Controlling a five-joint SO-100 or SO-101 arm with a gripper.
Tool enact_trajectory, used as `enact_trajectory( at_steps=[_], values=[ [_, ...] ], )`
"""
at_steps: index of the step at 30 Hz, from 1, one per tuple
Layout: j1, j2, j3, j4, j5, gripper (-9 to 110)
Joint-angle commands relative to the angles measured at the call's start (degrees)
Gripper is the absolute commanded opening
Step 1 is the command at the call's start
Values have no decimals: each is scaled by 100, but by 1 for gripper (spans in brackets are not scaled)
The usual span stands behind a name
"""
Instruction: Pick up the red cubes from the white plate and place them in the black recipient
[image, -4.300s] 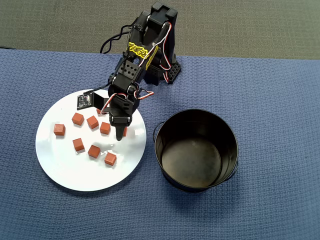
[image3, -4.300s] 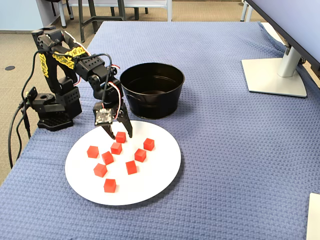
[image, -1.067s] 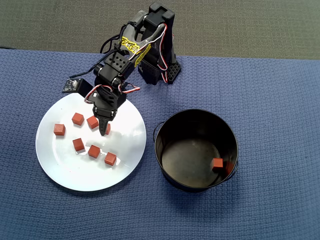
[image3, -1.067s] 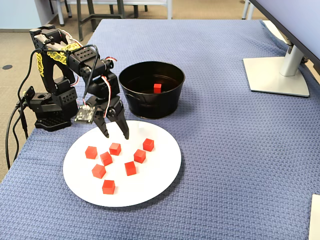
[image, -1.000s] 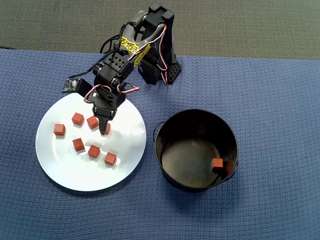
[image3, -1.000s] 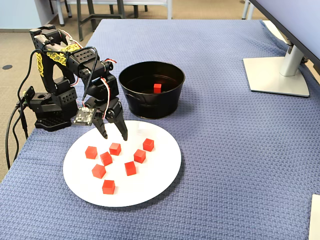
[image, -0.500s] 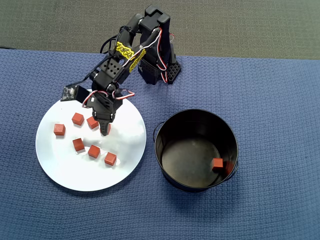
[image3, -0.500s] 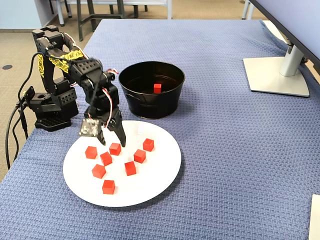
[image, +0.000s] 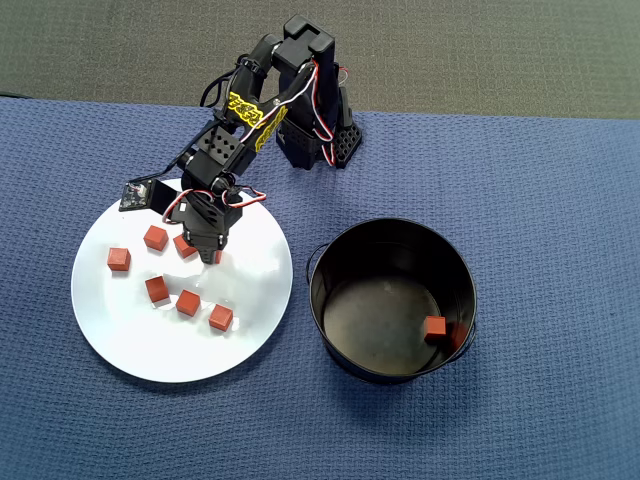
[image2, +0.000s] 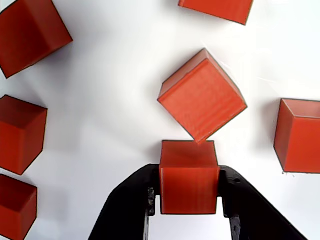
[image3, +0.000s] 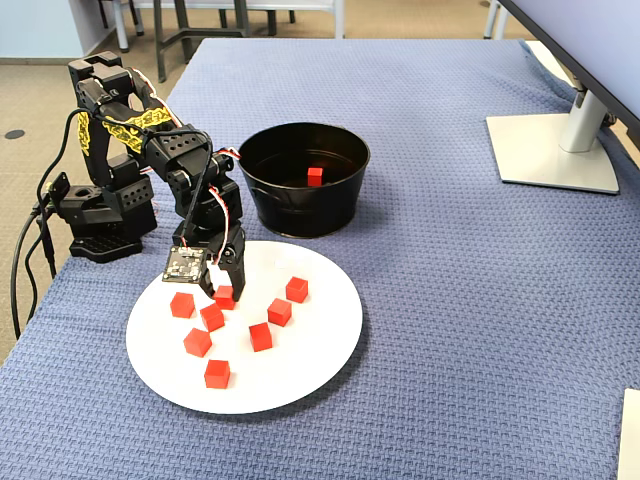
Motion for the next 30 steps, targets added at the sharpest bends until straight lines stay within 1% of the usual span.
enact_trajectory(
  at_steps=[1, 4, 8, 12, 15, 20, 25, 26, 28, 29, 30],
  values=[
    [97, 220, -132, -105, 105, 0],
    [62, 738, -141, 105, 343, 0],
    [-308, 1705, -431, 958, 835, 0],
    [-1055, 3023, -809, 1828, 1529, 0],
    [-1916, 3753, -1230, 2329, 2145, 0],
    [-3524, 4078, -1758, 2373, 3023, 0],
    [-4764, 3542, -1714, 1934, 3683, 0],
    [-4983, 3384, -1635, 1811, 3718, 1],
    [-5423, 3023, -1529, 1652, 3568, 26],
    [-5528, 2883, -1547, 1644, 3489, 34],
    [-5537, 2813, -1626, 1688, 3437, 36]
  ],
)
